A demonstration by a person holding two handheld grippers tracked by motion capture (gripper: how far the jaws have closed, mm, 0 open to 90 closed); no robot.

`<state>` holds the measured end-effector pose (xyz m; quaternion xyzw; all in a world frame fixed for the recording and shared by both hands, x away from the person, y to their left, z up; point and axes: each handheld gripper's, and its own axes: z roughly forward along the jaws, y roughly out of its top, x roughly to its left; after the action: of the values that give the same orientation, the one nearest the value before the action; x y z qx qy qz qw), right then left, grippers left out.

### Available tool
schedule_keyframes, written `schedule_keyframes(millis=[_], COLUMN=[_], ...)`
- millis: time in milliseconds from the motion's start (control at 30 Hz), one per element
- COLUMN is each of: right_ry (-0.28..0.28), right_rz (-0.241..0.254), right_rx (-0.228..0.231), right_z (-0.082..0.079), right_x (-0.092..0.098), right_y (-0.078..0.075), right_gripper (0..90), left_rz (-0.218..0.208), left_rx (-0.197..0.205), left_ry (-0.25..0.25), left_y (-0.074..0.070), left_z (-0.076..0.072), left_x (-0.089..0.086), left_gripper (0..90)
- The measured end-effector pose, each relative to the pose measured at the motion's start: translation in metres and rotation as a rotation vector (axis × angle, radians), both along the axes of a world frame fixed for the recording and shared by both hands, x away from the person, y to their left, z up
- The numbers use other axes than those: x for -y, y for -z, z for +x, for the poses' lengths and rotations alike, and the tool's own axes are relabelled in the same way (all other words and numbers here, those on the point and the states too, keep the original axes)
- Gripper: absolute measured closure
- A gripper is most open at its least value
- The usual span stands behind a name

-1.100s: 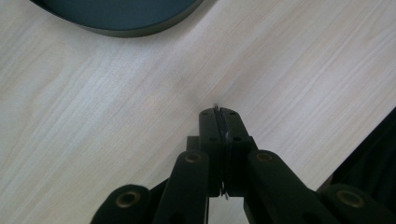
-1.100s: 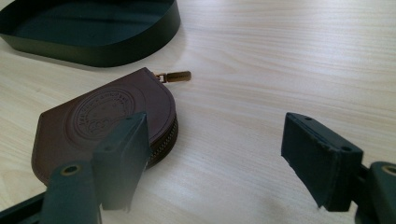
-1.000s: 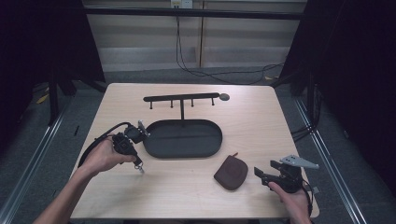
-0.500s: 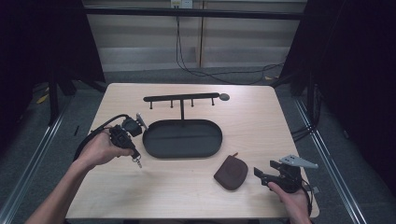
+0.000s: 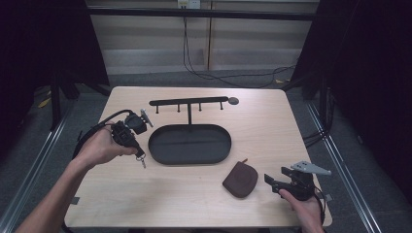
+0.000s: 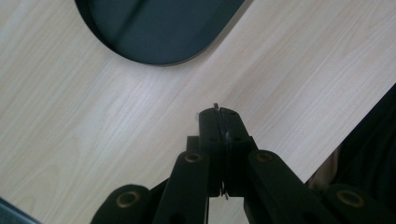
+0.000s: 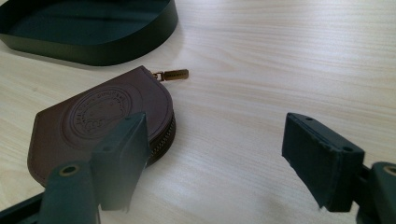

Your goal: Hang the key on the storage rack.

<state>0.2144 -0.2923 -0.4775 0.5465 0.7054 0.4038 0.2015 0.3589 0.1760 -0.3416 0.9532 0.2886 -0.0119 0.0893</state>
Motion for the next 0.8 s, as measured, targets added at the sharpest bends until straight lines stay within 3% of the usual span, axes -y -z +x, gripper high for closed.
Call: schedule_keyframes(millis=[400,633,800], right_ry=[-0.001,-0.002,-0.005], right_rz=[-0.001,0.001,0.001], right_rx=[-0.003,-0.003,-0.004], right_z=[0.000,0.000,0.000], right_x=[0.000,0.000,0.000], right_y=[0.000,0.000,0.000], right_gripper=[23.0,23.0,23.0], left_rz=[0.023,0.009,0.021], left_rx=[0.047,0.044,0.044], left_ry=[0.025,0.029,0.031], left_y=[-0.025,-0.034,-0.040], left_z=[0.005,0.012,0.017], left_x=[0.005,0.008,0.010], left_gripper=[89.5,89.4,89.4])
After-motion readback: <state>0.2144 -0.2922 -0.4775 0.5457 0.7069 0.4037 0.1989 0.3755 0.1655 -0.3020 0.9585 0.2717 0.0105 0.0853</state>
